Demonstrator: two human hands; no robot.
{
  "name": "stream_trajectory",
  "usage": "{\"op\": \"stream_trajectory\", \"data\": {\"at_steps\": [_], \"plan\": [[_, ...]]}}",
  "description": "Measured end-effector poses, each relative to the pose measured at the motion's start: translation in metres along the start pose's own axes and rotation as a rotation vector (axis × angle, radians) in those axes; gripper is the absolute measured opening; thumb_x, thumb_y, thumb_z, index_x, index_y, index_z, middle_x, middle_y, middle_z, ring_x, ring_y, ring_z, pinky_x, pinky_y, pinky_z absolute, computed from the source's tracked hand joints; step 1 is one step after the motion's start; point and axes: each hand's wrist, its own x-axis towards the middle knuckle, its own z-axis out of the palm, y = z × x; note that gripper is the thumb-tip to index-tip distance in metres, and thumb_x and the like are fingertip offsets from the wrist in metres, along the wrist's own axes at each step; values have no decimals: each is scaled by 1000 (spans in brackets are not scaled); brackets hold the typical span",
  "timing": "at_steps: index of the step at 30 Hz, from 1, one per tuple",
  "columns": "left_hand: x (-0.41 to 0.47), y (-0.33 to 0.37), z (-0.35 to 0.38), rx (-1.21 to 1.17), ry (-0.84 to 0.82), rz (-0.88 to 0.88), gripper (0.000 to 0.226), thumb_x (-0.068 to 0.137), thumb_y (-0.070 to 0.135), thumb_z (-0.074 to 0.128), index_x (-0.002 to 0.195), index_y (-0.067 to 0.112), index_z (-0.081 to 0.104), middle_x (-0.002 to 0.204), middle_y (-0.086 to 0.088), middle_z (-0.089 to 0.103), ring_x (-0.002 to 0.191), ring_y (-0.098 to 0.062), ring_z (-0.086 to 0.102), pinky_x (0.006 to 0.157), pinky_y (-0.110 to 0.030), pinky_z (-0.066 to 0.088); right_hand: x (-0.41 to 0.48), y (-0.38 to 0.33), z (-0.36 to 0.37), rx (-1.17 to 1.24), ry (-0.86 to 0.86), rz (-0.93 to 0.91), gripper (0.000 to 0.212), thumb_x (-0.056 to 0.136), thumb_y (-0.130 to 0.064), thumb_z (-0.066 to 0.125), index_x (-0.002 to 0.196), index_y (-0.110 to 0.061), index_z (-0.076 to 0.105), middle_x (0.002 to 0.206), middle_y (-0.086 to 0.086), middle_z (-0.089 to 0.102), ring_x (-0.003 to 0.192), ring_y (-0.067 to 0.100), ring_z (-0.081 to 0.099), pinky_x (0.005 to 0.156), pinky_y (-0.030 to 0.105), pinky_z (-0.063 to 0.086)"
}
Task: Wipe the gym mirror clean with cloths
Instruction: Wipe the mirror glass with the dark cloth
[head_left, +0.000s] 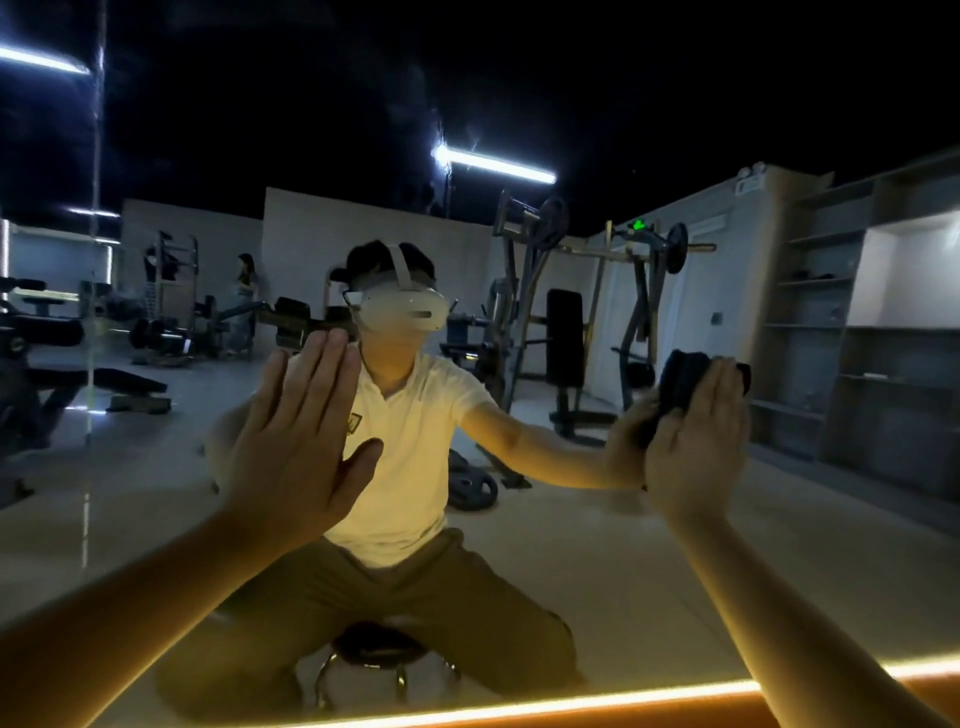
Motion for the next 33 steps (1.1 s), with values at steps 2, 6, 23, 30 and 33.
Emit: {"op": "stream_trajectory", "data": {"at_steps": [2,6,23,30,33], "plan": [[1,1,4,4,15,-2,85,102,53,36,160,-7,20,169,-26,11,159,-39,10,126,-60,15,-14,-31,13,29,22,72,70,99,-30,21,162,0,11,169,20,17,157,33,15,124,56,22],[-1,-2,6,-15,20,17,83,103,50,37,161,-6,17,170,-26,10,159,-38,8,127,-60,14,-74,-121,41,43,50,-108,63,105,-28,16,161,1,10,170,19,11,158,32,7,128,53,14],[-1,1,4,-33,25,17,78,101,40,34,161,-6,16,170,-25,8,159,-38,6,128,-59,10,-93,-23,28,26,34,-136,64,101,-20,38,161,-4,22,168,16,22,157,29,20,123,58,26],[-2,3,4,9,56,29,77,102,42,30,160,-7,18,170,-26,10,159,-39,10,126,-61,14,-102,-40,47,351,169,65,56,100,-16,38,155,-2,32,166,16,27,154,31,26,123,52,30],[-2,3,2,36,19,16,78,102,44,28,161,-6,15,170,-25,7,159,-39,9,126,-62,14,-102,-62,49,371,151,84,58,101,-15,35,156,3,32,166,18,27,157,30,19,125,54,22]]}}
